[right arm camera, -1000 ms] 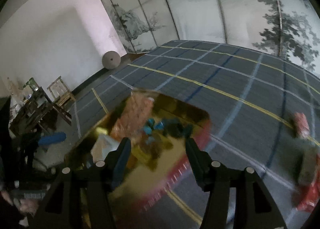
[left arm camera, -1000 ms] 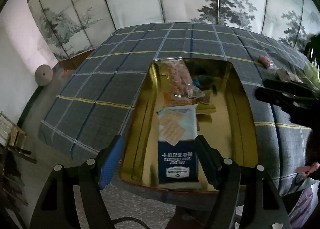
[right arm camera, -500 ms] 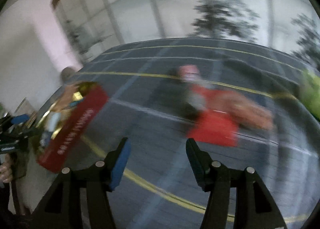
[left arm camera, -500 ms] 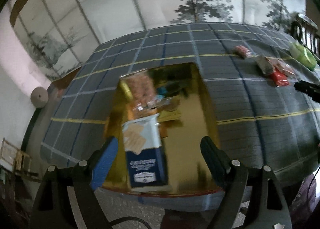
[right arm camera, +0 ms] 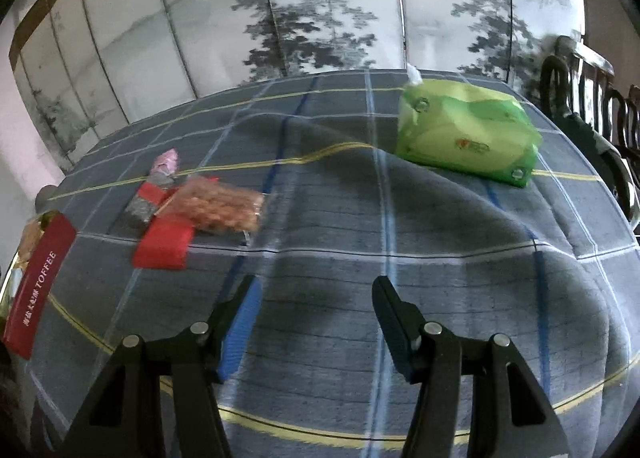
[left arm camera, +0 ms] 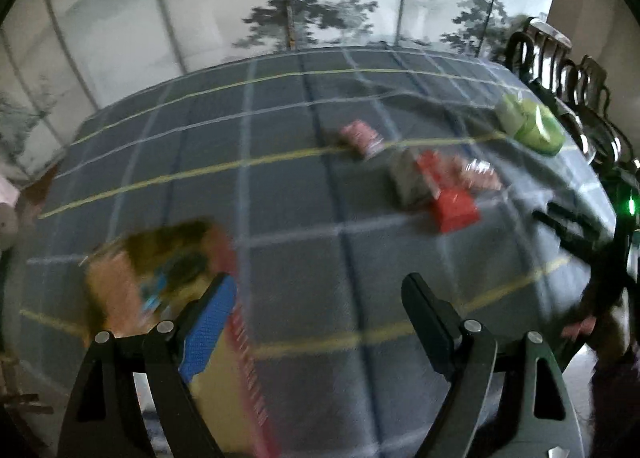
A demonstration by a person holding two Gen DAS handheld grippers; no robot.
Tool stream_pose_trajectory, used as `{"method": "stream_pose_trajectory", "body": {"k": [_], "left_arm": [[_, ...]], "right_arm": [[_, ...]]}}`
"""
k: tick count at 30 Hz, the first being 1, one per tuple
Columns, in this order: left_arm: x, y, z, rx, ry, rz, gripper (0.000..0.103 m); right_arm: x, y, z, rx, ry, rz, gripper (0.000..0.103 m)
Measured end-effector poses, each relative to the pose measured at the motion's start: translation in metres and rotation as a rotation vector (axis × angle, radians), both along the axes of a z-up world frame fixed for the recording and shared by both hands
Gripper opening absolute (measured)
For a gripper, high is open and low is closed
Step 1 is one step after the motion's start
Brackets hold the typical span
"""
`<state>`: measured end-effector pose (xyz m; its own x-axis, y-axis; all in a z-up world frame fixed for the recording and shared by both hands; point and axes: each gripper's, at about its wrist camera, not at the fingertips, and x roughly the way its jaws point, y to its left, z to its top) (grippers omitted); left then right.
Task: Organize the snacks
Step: 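Grasp the pink patterned candy with the left gripper while the right gripper reaches the snack bag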
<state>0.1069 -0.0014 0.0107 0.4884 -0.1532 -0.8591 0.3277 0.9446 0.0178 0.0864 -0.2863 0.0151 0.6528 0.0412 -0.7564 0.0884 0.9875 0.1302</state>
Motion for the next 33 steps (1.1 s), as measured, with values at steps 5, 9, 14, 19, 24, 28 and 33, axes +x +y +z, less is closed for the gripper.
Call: {"method": "stream_pose_trajectory", "body": {"k": [5, 9, 14, 19, 24, 28, 33], "left_arm": [[0.067, -0.043, -0.011, 0.019, 0.022, -0.017, 0.082], [0.123, -0.068, -0.026, 0.014, 0.061, -0.002, 0.082], [0.173, -0.083, -0.050, 0.009, 0.154, 0.029, 0.081], [0.196, -0.089, -0.068, 0.029, 0.210, 0.092, 0.069], [0.204, -0.085, -0.085, -0.001, 0.283, 0.150, 0.058], [0.203, -0.091, -0.090, 0.031, 0.267, 0.158, 0.061], [0.192, -0.101, -0.085, 0.048, 0.210, 0.132, 0.030]], "right_arm": [[-0.002, -0.004, 0.000, 0.029, -0.025, 0.037, 0.070], [-0.009, -0.007, 0.003, 0.075, -0.050, 0.029, 0.071], [-0.012, -0.008, 0.004, 0.104, -0.063, 0.038, 0.071], [-0.012, -0.006, 0.004, 0.117, -0.068, 0.068, 0.071], [-0.014, -0.007, 0.007, 0.133, -0.093, 0.075, 0.071], [-0.014, -0.008, 0.008, 0.139, -0.104, 0.078, 0.071], [-0.014, -0.010, 0.009, 0.146, -0.118, 0.079, 0.071]]}}
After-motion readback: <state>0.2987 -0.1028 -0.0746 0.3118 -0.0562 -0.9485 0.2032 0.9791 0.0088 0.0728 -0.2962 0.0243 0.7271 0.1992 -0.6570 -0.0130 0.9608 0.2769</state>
